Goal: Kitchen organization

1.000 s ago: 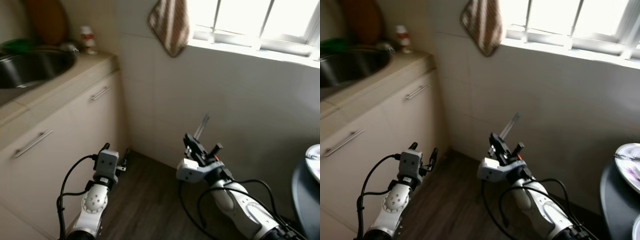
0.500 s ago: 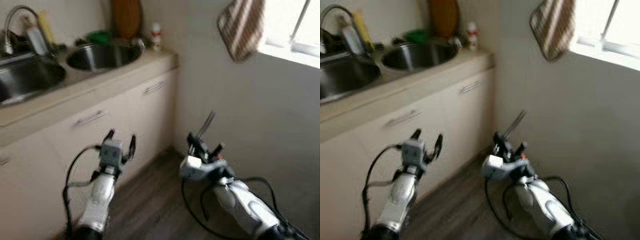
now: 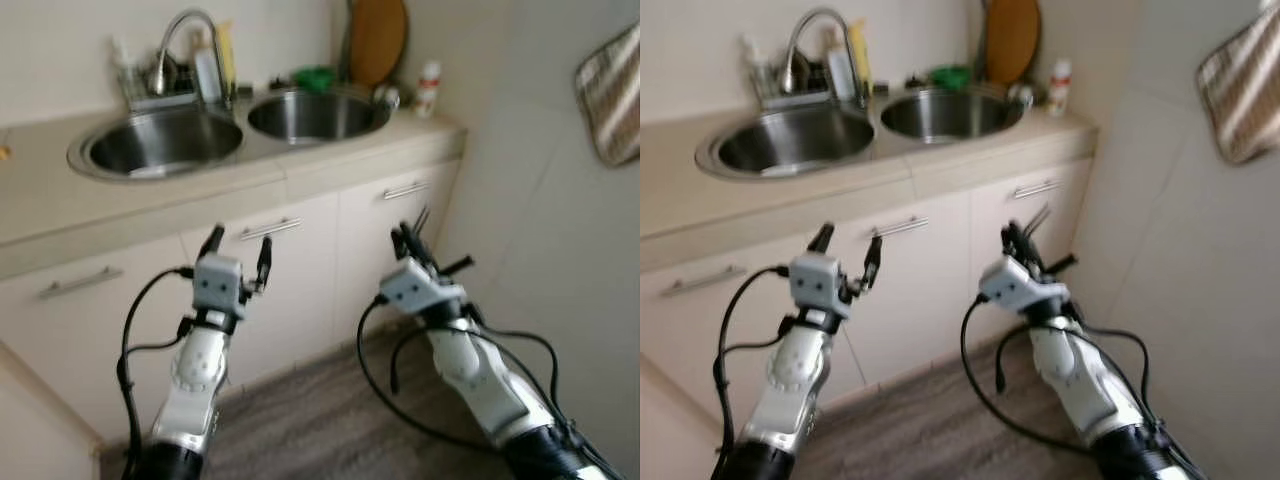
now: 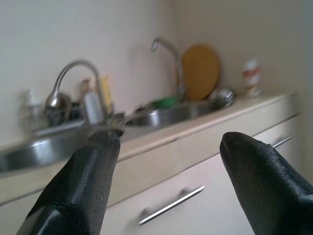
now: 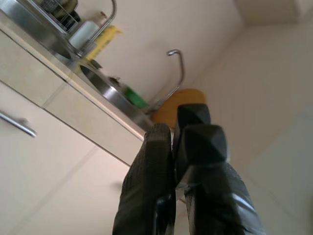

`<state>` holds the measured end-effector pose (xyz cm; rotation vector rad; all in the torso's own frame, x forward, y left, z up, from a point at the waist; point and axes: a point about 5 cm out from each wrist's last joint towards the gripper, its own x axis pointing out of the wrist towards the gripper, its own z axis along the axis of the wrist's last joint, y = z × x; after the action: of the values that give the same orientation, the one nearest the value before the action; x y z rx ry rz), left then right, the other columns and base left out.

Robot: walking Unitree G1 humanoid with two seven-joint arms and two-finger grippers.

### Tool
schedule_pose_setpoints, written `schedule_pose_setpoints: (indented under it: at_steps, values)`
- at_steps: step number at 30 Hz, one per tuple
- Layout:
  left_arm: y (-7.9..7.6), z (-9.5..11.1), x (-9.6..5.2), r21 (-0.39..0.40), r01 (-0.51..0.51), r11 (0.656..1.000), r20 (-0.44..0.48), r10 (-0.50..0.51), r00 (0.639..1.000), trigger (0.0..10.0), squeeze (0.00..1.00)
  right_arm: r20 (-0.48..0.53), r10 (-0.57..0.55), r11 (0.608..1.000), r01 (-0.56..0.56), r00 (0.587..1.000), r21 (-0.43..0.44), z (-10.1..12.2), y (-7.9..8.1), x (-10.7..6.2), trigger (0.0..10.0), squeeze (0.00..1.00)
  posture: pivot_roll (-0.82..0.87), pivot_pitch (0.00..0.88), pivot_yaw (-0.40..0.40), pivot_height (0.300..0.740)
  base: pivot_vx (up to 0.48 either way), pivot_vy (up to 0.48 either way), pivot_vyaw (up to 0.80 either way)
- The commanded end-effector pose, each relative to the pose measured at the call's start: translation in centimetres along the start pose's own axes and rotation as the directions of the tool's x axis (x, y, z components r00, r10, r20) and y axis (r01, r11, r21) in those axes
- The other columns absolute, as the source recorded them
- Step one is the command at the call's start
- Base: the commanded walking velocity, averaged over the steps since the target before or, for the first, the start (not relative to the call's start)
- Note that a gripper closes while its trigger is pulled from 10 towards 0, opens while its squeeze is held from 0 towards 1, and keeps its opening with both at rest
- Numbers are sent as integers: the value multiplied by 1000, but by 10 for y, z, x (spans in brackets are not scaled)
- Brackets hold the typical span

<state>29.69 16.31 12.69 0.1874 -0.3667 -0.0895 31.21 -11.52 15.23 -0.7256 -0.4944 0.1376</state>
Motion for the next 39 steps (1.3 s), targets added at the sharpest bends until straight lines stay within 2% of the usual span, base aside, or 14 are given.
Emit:
schedule_pose_setpoints:
  at_steps: [1,6,7,8,10,12,17,18,19,22,29,34,37,39]
  values:
    - [-6,-3,0,-2,16,1000,-22,-16,1000,10000,0,-43,-1,1000,0,999,-16,-12,-6,-5,10000,0,26,0,-14,740,401,0,0]
    - [-9,-10,-8,18,39,999,-60,-38,997,10000,0,-82,41,997,-46,996,-62,-22,3,-16,10000,0,28,0,-16,740,377,0,0]
    - [-11,-11,-11,15,44,999,-65,-42,997,10000,0,-121,18,999,-22,992,-26,-27,4,-20,10000,0,27,0,-16,740,360,0,0]
    - [-11,-10,-12,15,47,999,-66,-46,997,10000,0,-113,-2,1000,2,994,-2,-28,3,-21,10000,0,27,0,-15,740,364,0,0]
    - [-12,-9,-14,21,55,998,-66,-53,996,10000,0,-134,-45,999,42,990,-22,-33,1,-24,10000,0,29,0,-15,740,360,0,0]
    - [-10,-5,-11,33,44,998,-47,-43,998,10000,0,-73,-76,997,74,994,-18,-26,-9,-21,10000,0,32,0,-13,740,358,0,0]
    - [-9,-3,-10,43,40,998,-37,-38,999,10000,0,-40,-85,996,84,996,-42,-22,-12,-20,10000,0,32,0,-13,740,360,0,0]
    - [-8,4,-3,61,36,997,0,-36,999,10000,0,17,-100,994,100,995,-33,-11,-16,-9,10000,0,33,0,-10,740,307,0,800]
    - [-8,4,-3,61,36,997,0,-36,999,10000,0,17,-100,994,100,995,-33,-11,-16,-9,10000,0,33,0,-10,740,307,0,800]
    - [-7,21,10,102,30,994,79,-38,996,10000,0,142,-133,991,129,981,37,14,-25,12,10000,0,41,0,-14,740,309,0,800]
    - [-8,34,19,114,29,993,138,-44,990,10000,0,249,-135,986,106,959,128,35,-30,27,10000,0,64,0,-27,740,317,0,800]
    - [-7,38,20,128,39,991,149,-58,987,10000,0,269,-119,984,76,956,164,42,-28,34,10000,0,67,0,-22,740,336,0,800]
    - [-4,34,15,127,14,992,130,-31,991,10000,0,231,-125,966,65,965,251,35,-27,32,10000,0,77,0,-30,740,336,0,800]
    - [-5,33,15,126,12,992,129,-28,991,10000,0,216,-138,959,76,967,273,33,-28,31,10000,0,82,0,-35,740,341,0,675]
